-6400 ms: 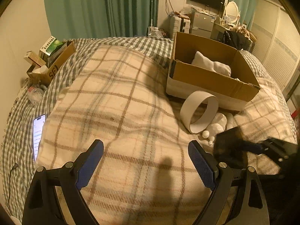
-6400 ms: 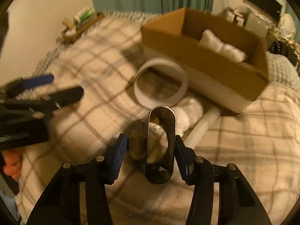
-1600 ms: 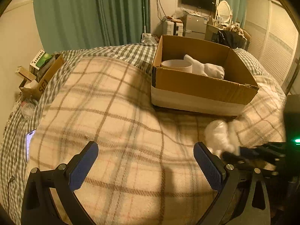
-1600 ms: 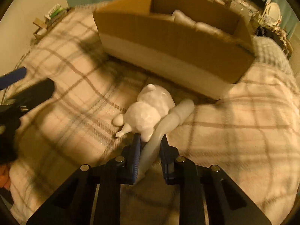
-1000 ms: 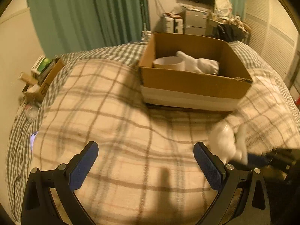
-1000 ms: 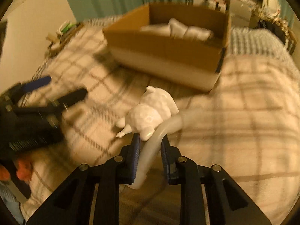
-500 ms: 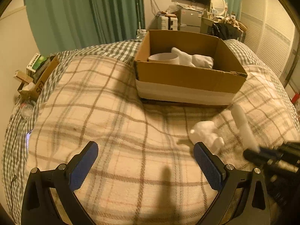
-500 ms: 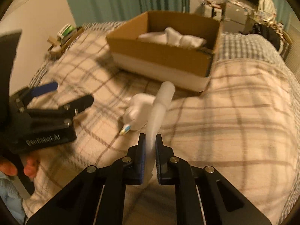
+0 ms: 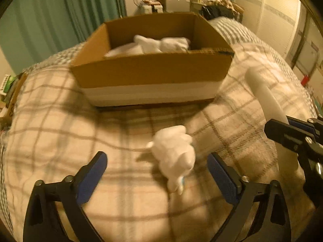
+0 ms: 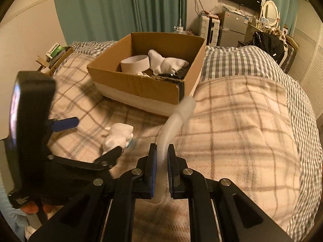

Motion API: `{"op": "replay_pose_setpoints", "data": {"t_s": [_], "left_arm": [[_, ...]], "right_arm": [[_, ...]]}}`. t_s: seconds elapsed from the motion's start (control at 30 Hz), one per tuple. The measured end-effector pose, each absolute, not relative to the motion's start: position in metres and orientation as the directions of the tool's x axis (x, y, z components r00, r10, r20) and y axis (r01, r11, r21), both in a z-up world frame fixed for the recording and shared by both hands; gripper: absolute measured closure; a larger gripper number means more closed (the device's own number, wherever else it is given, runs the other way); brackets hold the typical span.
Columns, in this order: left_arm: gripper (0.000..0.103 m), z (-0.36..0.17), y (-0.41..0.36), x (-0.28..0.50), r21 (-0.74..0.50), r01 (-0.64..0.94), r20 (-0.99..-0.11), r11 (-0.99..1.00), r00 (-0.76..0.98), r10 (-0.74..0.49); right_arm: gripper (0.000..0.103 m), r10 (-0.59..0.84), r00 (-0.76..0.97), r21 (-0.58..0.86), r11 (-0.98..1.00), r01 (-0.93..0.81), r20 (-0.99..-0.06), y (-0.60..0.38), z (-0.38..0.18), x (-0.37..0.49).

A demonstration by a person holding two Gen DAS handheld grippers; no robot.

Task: Organize objects
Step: 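Grasp the white figurine with the left tool while the right tool holds the tube, then lower tube and figurine into the box and open both tools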

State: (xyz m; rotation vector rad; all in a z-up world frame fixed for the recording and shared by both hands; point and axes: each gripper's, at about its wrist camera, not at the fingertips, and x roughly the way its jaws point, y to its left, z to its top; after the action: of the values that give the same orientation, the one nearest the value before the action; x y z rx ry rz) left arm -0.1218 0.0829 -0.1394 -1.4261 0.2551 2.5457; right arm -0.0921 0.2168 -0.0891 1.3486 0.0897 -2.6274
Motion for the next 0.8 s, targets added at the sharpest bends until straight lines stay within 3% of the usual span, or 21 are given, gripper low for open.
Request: {"op": "replay_pose_setpoints", "data": {"t_s": [0.1,0.17,0.2,0.8], "left_arm": [[0.032,-0.155,0.089,-0.129,0.026,-0.281,-0.881,-0.959,-0.460,0.111],[0.061,-0.160,0.088,-0.130,-0.005,-0.286,-0.893,-0.958,-0.429,0.133],[0.063,-0.160,0.086,-0.129,-0.018,-0.283,-0.892,-0.959,-0.430,0.143],[0.063,-0.054,0.056,-0.075,-0.103,-0.237,-0.763,-0.966,-0.604,0.230]], "right_arm": [[0.094,-0.158,-0.558,0.058,-0.979,0.194,-0.814,0.219,-0.095,-0.096],[0.094,-0.170,-0.558,0.071,-0.978,0.194,-0.812,0.222,-0.096,-0.096],[0.094,-0.173,-0.559,0.075,-0.978,0.193,-0.811,0.222,-0.096,-0.096],[0.094,-0.172,-0.680,0.016,-0.973,0.229,-0.713,0.204,-0.022,-0.053]]}}
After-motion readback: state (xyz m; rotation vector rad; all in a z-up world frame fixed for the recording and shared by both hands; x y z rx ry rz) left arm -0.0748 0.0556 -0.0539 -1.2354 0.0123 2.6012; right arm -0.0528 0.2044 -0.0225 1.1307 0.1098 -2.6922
